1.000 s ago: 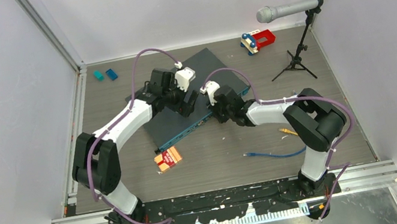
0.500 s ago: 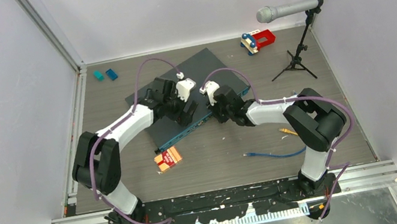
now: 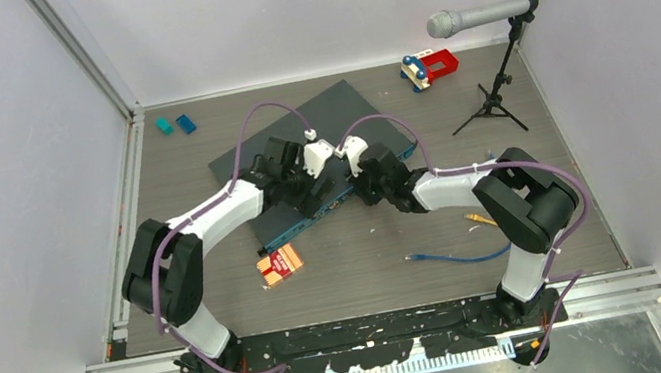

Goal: Pull the plug from the switch port

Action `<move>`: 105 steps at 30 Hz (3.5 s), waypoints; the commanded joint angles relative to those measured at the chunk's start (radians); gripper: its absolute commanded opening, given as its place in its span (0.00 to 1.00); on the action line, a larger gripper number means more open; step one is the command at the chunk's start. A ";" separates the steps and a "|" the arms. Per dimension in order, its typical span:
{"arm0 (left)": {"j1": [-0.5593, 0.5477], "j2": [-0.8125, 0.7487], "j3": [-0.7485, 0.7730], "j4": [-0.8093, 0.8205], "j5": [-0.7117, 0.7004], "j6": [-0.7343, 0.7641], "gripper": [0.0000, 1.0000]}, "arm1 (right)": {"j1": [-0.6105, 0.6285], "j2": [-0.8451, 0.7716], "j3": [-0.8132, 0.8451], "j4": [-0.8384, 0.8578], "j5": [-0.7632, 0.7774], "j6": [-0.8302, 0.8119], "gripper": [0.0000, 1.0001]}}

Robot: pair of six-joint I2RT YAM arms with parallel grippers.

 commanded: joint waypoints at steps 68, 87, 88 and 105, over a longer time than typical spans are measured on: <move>-0.005 0.042 0.035 0.044 -0.076 -0.018 0.88 | -0.095 -0.256 -0.125 -0.152 -0.400 -0.073 0.01; -0.005 0.065 0.078 0.006 0.003 0.001 0.90 | -0.100 -0.232 -0.149 -0.036 -0.266 0.053 0.45; -0.004 0.063 0.076 0.007 -0.002 -0.001 0.90 | -0.093 -0.231 -0.141 -0.042 -0.258 0.049 0.48; 0.017 0.061 0.069 0.022 -0.006 -0.001 0.89 | -0.059 -0.106 0.014 -0.095 -0.156 0.003 0.48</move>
